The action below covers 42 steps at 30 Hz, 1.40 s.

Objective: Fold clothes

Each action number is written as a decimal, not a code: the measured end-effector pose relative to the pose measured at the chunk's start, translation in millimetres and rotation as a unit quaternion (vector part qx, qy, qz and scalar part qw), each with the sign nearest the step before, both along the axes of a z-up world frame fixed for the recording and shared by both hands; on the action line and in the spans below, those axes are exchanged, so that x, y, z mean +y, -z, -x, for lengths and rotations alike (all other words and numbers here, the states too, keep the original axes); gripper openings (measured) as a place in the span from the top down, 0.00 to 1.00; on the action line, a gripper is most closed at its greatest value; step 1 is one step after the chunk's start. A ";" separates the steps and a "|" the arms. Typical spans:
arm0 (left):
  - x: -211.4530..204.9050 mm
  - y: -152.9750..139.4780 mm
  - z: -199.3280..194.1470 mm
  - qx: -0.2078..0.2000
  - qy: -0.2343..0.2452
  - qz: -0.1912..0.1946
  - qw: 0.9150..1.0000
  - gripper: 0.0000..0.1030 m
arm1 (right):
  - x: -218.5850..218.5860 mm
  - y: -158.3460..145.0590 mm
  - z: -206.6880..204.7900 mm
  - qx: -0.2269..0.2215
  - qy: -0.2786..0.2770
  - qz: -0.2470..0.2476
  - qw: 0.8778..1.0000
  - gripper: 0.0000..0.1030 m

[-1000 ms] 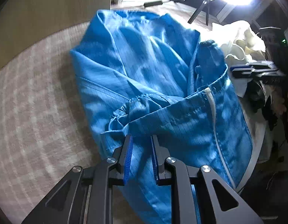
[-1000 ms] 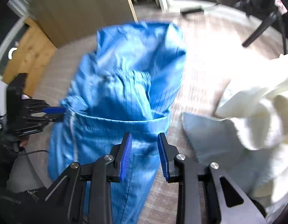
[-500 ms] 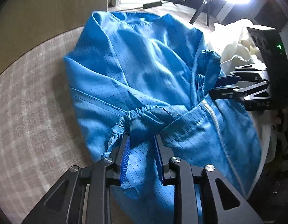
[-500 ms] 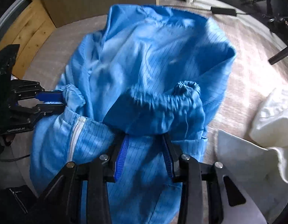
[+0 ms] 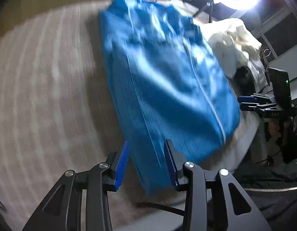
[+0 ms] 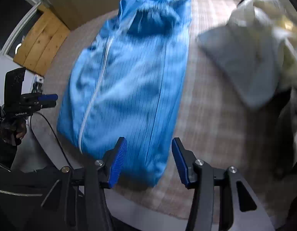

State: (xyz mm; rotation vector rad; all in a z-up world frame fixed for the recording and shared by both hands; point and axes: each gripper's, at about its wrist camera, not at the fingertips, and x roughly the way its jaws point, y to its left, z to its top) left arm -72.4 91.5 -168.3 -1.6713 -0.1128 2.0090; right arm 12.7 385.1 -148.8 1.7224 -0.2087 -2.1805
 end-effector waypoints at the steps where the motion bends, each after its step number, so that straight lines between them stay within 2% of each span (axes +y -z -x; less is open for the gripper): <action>1: 3.5 6.6 -7.1 -0.006 0.000 0.001 1.000 0.65 | -2.1 4.8 -4.4 -0.001 -0.001 -0.005 1.000 0.53; 3: 6.5 11.6 -18.7 -0.006 0.003 0.007 1.000 0.65 | -5.1 12.5 -11.7 -0.003 -0.005 -0.016 1.000 0.53; 5: 6.7 15.3 -26.1 -0.004 0.002 0.012 1.000 0.60 | -7.9 15.7 -14.9 -0.001 -0.013 -0.024 1.000 0.53; 8: 6.0 21.5 -28.8 -0.004 -0.009 0.009 1.000 0.59 | -11.7 20.7 -17.1 -0.001 -0.023 -0.034 0.999 0.53; 12: 14.1 18.3 -29.2 0.011 0.006 0.013 1.000 0.60 | -11.0 25.3 -19.2 -0.005 -0.025 -0.044 0.999 0.52; 15: 12.0 16.9 -28.6 0.010 0.006 0.005 1.000 0.77 | -5.8 24.9 -22.8 -0.005 -0.019 -0.042 0.999 0.52; 16: 8.3 17.1 -26.2 0.005 0.000 -0.005 1.000 0.88 | -1.4 24.8 -23.8 -0.006 -0.008 -0.038 0.999 0.51; 18: 1.6 17.4 -22.1 -0.004 -0.010 -0.021 1.000 0.90 | 3.8 25.9 -25.7 -0.007 0.005 -0.031 0.999 0.51; 21: 1.3 18.8 -21.1 -0.007 -0.005 -0.020 1.000 0.94 | 1.6 27.9 -28.3 -0.004 0.000 -0.033 0.999 0.51; 22: 3.2 18.1 -21.0 -0.005 -0.001 -0.018 1.000 0.96 | -0.4 27.7 -29.1 -0.001 -0.006 -0.033 0.999 0.55; 24: 8.6 15.9 -19.7 -0.002 0.008 -0.015 1.000 0.97 | -5.1 25.6 -30.5 0.006 -0.022 -0.032 0.999 0.72; 27: 13.1 12.9 -19.1 -0.005 0.018 -0.012 1.000 0.97 | -4.5 20.2 -33.1 0.006 -0.035 -0.037 0.999 0.89; 31: 10.4 12.6 -17.6 -0.013 0.030 0.004 0.999 0.92 | 0.6 13.9 -40.7 -0.008 -0.060 -0.036 0.998 0.91; 33: 6.0 8.5 -14.3 -0.019 0.033 0.011 0.999 0.88 | 0.3 7.5 -39.1 -0.005 -0.067 -0.054 0.996 0.87; 35: -0.2 -12.2 -8.1 -0.004 0.039 0.023 0.999 0.88 | 5.3 -9.6 -29.6 0.012 -0.063 -0.071 0.995 0.81; 36: -3.2 -23.7 -4.7 0.007 0.043 0.028 0.999 0.89 | 12.9 -22.2 -18.3 0.029 -0.052 -0.070 0.996 0.74; 37: -6.1 -35.6 0.3 0.020 0.046 0.035 0.998 0.89 | 20.5 -34.7 -7.1 0.046 -0.041 -0.068 0.996 0.70; 38: -8.6 -47.5 10.4 0.036 0.047 0.041 0.997 0.88 | 28.0 -47.2 4.2 0.063 -0.031 -0.067 0.995 0.70; 40: -12.3 -68.2 40.4 0.069 0.044 0.050 0.995 0.88 | 43.1 -72.3 26.7 0.096 -0.009 -0.064 0.993 0.74; 42: -12.3 -78.8 79.7 0.105 0.035 0.065 0.992 0.88 | 54.7 -75.9 73.7 0.122 0.021 -0.072 0.990 0.87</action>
